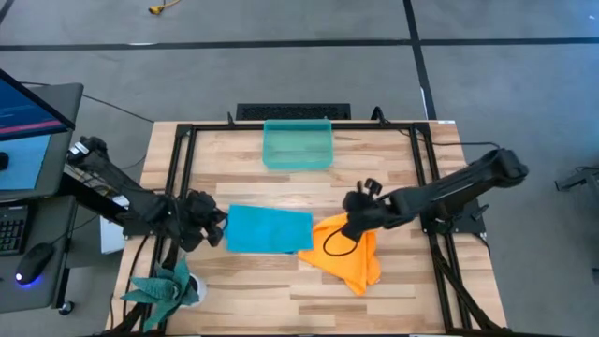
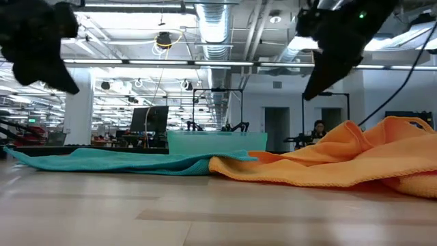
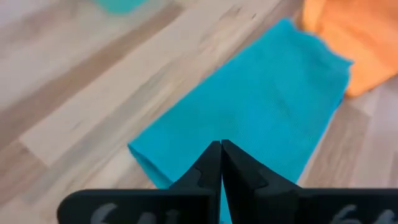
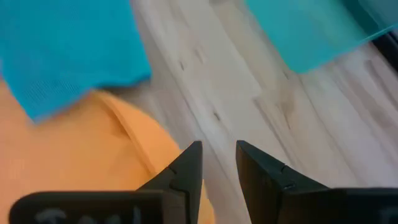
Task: Roll microfiber towels into tight, uniform cylinder then place into a basket
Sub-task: Fold the blue microfiber cloth
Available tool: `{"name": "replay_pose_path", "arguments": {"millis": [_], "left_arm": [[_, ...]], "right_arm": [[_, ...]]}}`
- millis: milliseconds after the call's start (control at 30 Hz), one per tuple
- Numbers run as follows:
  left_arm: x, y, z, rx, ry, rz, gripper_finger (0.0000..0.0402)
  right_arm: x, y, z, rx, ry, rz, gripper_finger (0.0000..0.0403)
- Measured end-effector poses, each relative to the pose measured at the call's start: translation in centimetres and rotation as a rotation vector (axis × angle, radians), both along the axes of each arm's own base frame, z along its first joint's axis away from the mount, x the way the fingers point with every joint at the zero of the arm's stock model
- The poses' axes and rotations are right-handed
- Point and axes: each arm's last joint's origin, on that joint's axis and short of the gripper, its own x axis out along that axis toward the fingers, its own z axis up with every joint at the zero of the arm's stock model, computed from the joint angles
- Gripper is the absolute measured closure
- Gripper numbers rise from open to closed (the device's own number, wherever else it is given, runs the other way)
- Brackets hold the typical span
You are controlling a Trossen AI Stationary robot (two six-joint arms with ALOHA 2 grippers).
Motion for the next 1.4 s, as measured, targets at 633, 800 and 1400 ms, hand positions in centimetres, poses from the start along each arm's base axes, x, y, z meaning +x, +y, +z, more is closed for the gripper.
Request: {"name": "replay_pose_path", "arguments": {"millis": [633, 800, 1400], "left_arm": [[2.2, 3.3, 0.5, -0.087, 0.06, 0.127, 0.0306], [2.9, 3.7, -0.5, -0.149, 0.153, 0.147, 0.0292], [4.2, 3.9, -3.9, -0.246, 0.341, 0.22, 0.0292]], "right_arm": [[1.9, 0.6, -5.8, 0.064, -0.148, 0.003, 0.0283], [2.4, 0.4, -6.2, 0.101, -0.135, 0.019, 0.0283], [2.4, 0.3, -5.2, 0.101, -0.169, 0.064, 0.0283]]}}
